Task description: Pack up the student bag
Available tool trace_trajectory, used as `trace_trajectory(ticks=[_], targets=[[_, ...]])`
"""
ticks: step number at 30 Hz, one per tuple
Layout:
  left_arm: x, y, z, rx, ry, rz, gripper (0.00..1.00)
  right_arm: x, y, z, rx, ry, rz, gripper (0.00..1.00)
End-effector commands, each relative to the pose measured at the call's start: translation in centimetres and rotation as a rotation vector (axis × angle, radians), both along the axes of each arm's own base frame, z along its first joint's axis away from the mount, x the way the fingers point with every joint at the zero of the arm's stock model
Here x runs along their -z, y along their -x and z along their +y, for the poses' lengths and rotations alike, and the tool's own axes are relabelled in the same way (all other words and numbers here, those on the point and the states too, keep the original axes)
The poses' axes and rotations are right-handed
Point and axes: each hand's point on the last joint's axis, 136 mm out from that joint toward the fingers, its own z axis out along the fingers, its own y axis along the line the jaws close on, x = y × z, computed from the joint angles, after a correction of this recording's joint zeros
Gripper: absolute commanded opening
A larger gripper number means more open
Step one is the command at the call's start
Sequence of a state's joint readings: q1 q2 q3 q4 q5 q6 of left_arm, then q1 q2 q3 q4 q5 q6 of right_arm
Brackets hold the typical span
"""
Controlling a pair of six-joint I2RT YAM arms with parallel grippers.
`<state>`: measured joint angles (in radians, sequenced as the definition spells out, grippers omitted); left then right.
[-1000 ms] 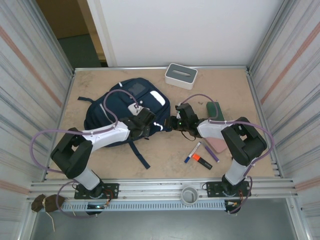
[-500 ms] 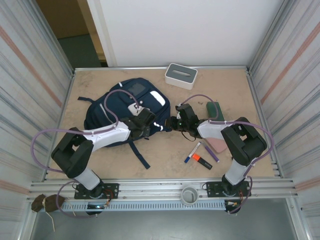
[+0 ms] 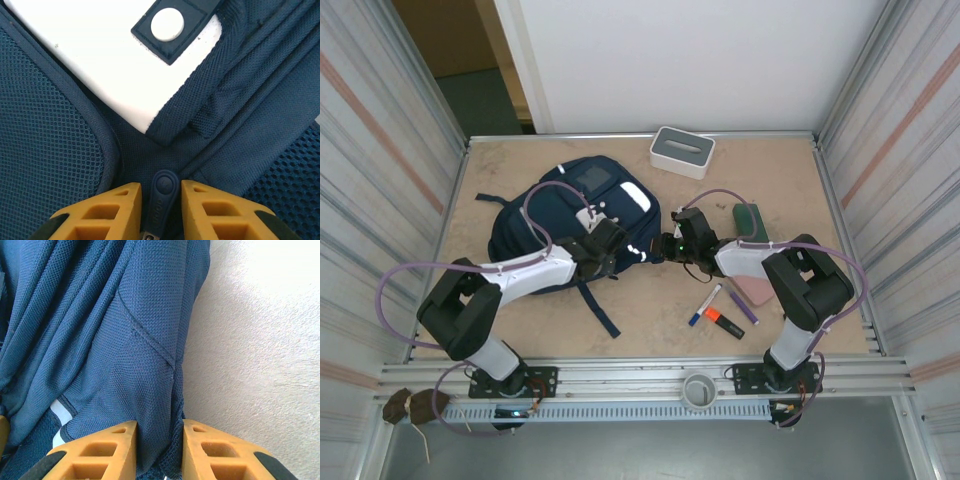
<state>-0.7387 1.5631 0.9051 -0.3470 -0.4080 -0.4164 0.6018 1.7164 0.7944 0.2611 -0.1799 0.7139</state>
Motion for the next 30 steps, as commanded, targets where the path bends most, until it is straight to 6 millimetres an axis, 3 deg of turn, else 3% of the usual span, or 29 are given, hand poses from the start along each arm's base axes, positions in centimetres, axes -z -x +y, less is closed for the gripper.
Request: trace_trajectory(ticks=[1, 10, 19, 24, 30], targets=[[0.9, 0.2, 1.1, -0.018, -0.030, 0.035, 0.27, 2.7, 1.5, -1.6, -0.005, 0.080, 0.071, 0.26], [0.2, -0.8, 1.0, -0.007, -0.046, 0.010, 0.17, 2.8, 1.6, -1.7, -0.001, 0.085, 0.075, 0.24], [-3.3, -1.1, 1.0, 0.020, 0.003, -0.090, 0.07, 2.1, 1.3, -2.9, 0.030, 0.093, 0.056, 0.20], [-4.7, -0.8, 0.7, 0.044, 0.057, -0.134, 0.00, 1.9, 1.1, -3.1, 0.037, 0.091, 0.053, 0.19], [-4.9, 0.0, 1.3, 0.054, 0.098, -0.144, 0.00, 1.4, 1.0, -3.5, 0.065, 0.083, 0.040, 0.16]])
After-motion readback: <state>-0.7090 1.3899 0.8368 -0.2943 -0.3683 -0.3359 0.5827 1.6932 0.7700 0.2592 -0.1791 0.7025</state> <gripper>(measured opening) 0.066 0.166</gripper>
